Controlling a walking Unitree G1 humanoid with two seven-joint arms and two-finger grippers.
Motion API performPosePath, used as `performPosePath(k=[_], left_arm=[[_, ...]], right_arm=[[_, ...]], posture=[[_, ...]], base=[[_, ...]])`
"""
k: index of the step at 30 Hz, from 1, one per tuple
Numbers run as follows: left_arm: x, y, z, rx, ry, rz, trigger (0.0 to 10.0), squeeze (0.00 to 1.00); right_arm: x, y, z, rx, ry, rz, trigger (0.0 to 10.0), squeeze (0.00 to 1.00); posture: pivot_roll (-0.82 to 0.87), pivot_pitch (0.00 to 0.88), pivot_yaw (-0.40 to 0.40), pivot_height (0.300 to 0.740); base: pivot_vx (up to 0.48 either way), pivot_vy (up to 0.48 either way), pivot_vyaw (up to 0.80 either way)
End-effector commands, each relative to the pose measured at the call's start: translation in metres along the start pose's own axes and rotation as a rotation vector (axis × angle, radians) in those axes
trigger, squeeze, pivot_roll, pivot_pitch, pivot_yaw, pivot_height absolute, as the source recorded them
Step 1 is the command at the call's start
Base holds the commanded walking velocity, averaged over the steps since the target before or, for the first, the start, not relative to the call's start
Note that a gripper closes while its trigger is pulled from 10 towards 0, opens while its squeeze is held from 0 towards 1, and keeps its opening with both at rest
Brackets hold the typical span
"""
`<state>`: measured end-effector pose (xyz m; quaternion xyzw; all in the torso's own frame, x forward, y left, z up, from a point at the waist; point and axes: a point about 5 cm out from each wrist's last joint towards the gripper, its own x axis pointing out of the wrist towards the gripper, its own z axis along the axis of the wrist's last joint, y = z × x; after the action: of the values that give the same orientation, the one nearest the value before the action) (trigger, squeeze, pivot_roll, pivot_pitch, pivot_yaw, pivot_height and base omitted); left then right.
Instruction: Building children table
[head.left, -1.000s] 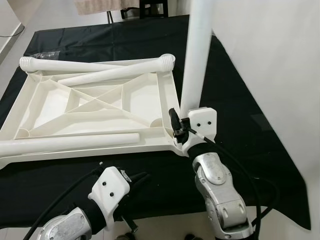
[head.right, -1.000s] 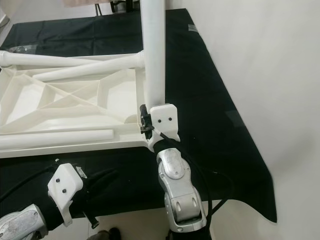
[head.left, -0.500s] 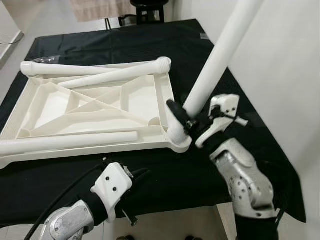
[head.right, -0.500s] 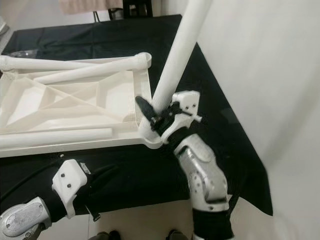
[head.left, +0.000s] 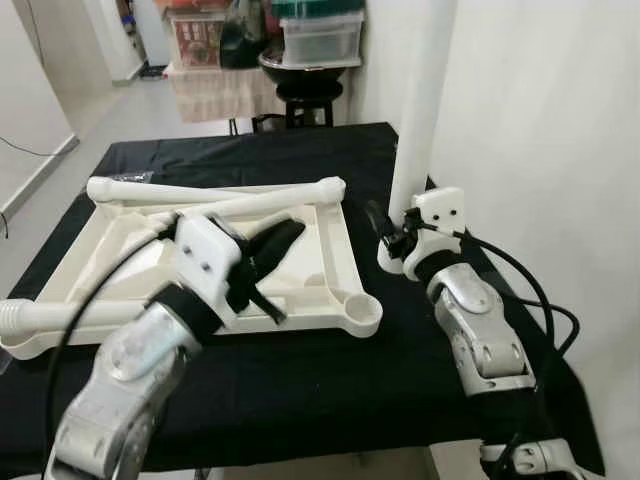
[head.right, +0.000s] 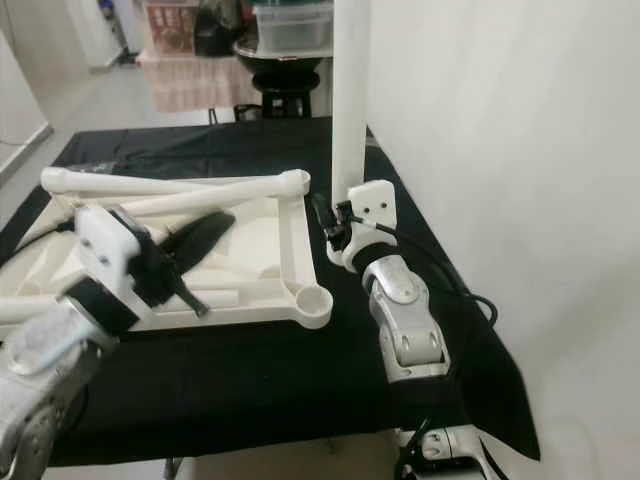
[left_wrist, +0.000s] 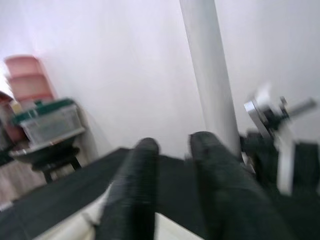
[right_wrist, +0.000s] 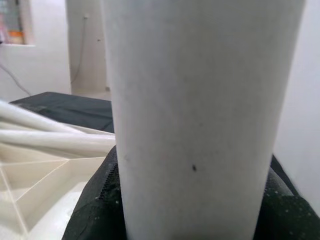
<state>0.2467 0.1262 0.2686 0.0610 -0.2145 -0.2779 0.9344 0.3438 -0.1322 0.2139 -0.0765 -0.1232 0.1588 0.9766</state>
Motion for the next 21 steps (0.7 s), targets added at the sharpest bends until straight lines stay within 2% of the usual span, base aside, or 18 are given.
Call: performPosePath(k=[1,3,4,6,10,12,13,16,17,21], left_arm=[[0.003,0.006,0.001,-0.004,-0.019,0.024,10.0,1.00],[0.010,0.013,0.005,0.000,-0.051,0.049,10.0,1.00],[0.010,0.013,0.005,0.000,-0.051,0.049,10.0,1.00],[0.016,0.020,0.008,-0.004,-0.079,0.067,10.0,1.00],[0.027,0.028,0.012,-0.046,-0.116,0.079,10.0,1.00],[0.027,0.028,0.012,-0.046,-0.116,0.079,10.0,1.00],[0.035,0.029,0.014,-0.107,-0.142,0.045,10.0,1.00],[0.037,0.028,0.014,-0.126,-0.147,0.029,10.0,1.00],[0.038,0.020,0.012,-0.149,-0.136,-0.046,10.0,1.00],[0.038,0.020,0.012,-0.149,-0.136,-0.046,10.0,1.00]], right_arm=[[0.000,0.011,-0.004,-0.004,-0.008,0.052,10.0,0.00],[-0.001,0.023,-0.006,-0.006,-0.024,0.119,10.0,0.00],[-0.001,0.023,-0.006,-0.006,-0.024,0.119,10.0,0.00],[-0.003,0.037,-0.004,0.012,-0.050,0.200,10.0,0.00],[-0.004,0.054,-0.001,0.024,-0.091,0.280,10.0,0.00],[-0.004,0.054,-0.001,0.024,-0.091,0.280,10.0,0.00],[-0.002,0.061,0.001,0.028,-0.111,0.315,10.0,0.00],[-0.002,0.063,0.001,0.029,-0.116,0.322,10.0,0.00],[-0.001,0.065,0.002,0.028,-0.121,0.323,10.0,0.00],[-0.001,0.065,0.002,0.028,-0.121,0.323,10.0,0.00]], posture=[[0.05,0.000,-0.009,0.740],[0.05,0.000,-0.009,0.740],[0.05,0.000,-0.009,0.740],[0.04,0.000,-0.006,0.740],[0.03,0.000,-0.001,0.740],[0.03,0.000,-0.001,0.740],[0.02,0.000,0.005,0.740],[0.02,0.000,0.005,0.740],[0.01,0.000,0.011,0.740],[0.01,0.000,0.011,0.740]], base=[[0.000,0.000,0.00],[0.000,0.000,0.00],[0.000,0.000,0.00],[0.000,0.000,0.00],[0.000,0.000,0.00],[0.000,0.000,0.00],[0.000,0.000,0.00],[0.000,0.000,0.00],[0.000,0.000,0.00],[0.000,0.000,0.00]])
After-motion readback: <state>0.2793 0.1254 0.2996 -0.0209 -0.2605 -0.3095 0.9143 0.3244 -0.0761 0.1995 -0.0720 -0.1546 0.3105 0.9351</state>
